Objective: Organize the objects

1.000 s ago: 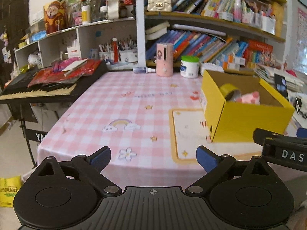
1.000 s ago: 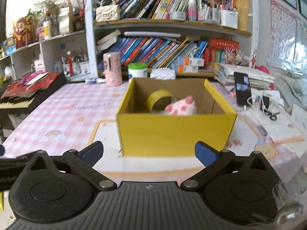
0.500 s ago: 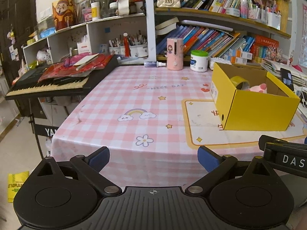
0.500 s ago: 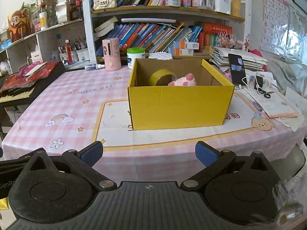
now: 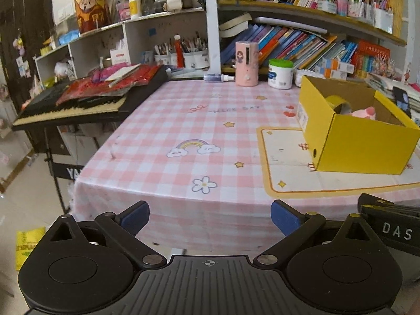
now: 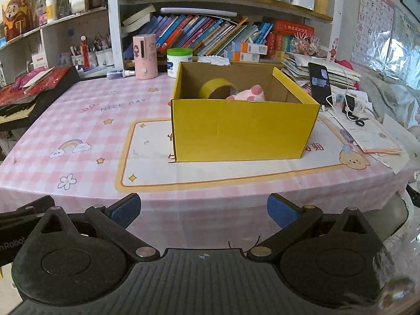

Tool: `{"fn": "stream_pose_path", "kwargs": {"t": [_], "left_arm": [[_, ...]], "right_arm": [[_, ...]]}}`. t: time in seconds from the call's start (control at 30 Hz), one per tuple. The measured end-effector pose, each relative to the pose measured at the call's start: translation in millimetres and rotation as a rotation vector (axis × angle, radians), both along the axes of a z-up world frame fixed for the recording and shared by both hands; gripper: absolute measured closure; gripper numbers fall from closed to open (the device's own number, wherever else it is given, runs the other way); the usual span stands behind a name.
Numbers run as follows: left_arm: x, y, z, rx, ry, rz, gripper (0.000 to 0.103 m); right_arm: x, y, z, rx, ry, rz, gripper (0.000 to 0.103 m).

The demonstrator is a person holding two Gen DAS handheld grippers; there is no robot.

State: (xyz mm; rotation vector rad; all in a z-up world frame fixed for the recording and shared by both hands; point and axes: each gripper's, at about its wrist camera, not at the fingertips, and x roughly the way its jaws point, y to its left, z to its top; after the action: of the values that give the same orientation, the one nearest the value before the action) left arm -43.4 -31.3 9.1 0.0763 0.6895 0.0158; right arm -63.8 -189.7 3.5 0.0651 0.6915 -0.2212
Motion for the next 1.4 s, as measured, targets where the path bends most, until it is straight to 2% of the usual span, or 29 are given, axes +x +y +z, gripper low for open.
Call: {"fn": "stream_pose_path", "kwargs": {"t": [0.4, 1.4], "left_arm": [[2, -8, 3, 0.046, 0.002, -0.007, 0.003], [-2, 2, 0, 0.025, 0.029, -0.012, 0.003]], "right_arm": [[-2, -1, 2, -0.037, -0.011, -0.012, 0.000], [-7, 8, -1, -0.058, 0.029, -0.019, 0.000]]}}
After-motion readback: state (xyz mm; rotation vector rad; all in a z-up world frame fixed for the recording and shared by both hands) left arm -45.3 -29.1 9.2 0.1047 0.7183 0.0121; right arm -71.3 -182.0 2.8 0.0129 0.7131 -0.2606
